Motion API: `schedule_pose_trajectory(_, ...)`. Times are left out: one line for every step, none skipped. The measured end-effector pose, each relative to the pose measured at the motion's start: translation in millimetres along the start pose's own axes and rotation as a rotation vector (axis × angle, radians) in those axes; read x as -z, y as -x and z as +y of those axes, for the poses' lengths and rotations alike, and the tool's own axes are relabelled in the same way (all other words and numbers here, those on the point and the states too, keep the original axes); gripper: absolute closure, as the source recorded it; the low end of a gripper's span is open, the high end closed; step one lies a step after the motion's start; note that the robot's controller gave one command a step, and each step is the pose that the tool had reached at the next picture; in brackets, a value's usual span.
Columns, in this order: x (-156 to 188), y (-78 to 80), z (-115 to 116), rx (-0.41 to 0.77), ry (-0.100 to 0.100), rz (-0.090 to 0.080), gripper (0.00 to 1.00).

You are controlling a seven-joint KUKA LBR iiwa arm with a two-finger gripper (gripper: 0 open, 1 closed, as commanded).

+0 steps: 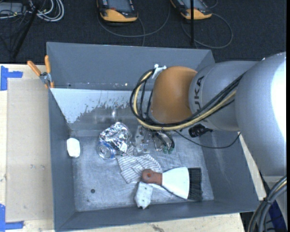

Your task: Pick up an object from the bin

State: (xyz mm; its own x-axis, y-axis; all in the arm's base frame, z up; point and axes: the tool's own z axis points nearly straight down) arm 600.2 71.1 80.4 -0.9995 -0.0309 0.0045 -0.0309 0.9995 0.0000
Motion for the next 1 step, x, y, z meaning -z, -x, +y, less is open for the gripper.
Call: schedule_pose_trajectory(0.8, -3.1, 29.9, 0.225, 0.000, -0.037, 0.00)
